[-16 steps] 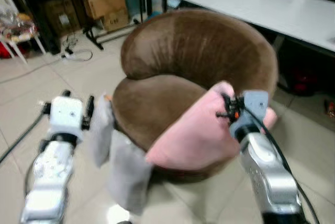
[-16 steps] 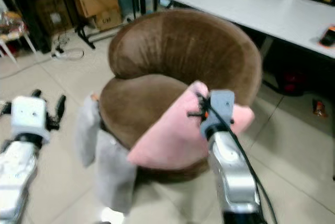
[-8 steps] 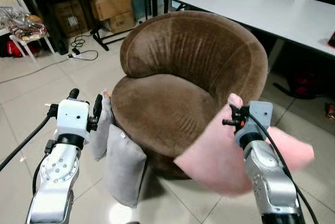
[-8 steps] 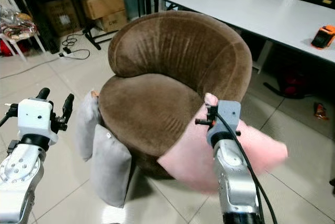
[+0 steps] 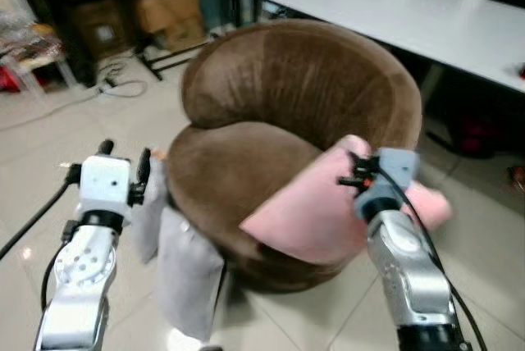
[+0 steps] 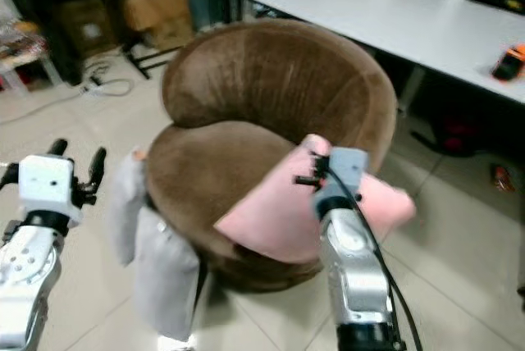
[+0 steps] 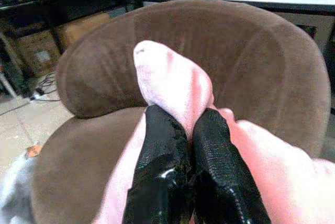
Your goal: Move the pillow to the sofa from floor
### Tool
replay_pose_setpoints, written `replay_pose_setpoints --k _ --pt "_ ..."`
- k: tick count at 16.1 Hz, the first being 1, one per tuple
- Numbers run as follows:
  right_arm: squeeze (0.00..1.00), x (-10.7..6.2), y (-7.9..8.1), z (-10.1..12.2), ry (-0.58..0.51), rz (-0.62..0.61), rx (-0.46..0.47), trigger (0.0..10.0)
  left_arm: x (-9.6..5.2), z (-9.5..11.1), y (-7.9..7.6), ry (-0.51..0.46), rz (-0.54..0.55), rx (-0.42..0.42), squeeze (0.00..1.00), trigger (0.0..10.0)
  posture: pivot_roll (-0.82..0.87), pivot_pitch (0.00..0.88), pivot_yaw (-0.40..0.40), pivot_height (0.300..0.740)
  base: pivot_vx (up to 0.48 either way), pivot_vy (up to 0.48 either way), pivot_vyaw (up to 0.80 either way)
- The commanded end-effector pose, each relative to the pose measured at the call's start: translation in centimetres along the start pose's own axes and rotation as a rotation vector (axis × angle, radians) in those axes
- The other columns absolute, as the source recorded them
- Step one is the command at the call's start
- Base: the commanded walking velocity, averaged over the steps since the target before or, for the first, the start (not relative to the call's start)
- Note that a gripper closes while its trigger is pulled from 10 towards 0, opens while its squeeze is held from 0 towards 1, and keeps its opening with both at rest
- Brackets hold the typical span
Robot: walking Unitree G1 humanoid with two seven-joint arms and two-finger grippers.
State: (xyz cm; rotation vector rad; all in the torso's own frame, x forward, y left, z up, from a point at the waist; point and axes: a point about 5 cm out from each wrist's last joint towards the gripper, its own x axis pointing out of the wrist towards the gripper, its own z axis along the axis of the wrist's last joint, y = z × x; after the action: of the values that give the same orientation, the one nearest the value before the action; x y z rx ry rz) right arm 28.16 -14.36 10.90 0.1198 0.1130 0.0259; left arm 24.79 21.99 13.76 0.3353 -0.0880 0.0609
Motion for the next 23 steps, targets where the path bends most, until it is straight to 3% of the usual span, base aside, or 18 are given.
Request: replay_pose_setpoints --k 1,4,13,17,23 --pt "0.0 0.0 -0.7 1.2 -0.055 -0.003 -0.021 10.0 0.1 0.2 -0.5 -0.008 -0.02 -0.008 0.0 10.0 0.0 0.0 0.014 0.74 0.371 0.0 0.0" --pt "0.0 0.1 0.0 1.4 -0.066 0.047 -0.049 10.0 0.0 0.1 -0.5 -0.007 -0.02 -0.009 0.0 10.0 0.0 0.0 0.01 0.74 0.371 0.0 0.71" --pt "0.0 0.5 -0.2 1.9 -0.078 0.067 -0.092 10.0 -0.4 -0.1 -0.4 -0.006 -0.019 0.004 0.0 10.0 0.01 0.0 -0.007 0.74 0.354 0.0 0.0" --pt "0.0 0.2 1.1 2.6 -0.12 0.193 -0.085 10.0 -0.5 0.0 -0.6 -0.013 -0.025 0.012 0.0 10.0 0.01 0.0 -0.009 0.74 0.348 0.0 0.37" --pt "0.0 0.6 0.6 2.2 -0.096 0.141 -0.102 10.0 -0.7 -0.1 -0.7 -0.009 -0.025 0.015 0.0 10.0 0.01 0.0 -0.016 0.74 0.344 0.0 0.25"
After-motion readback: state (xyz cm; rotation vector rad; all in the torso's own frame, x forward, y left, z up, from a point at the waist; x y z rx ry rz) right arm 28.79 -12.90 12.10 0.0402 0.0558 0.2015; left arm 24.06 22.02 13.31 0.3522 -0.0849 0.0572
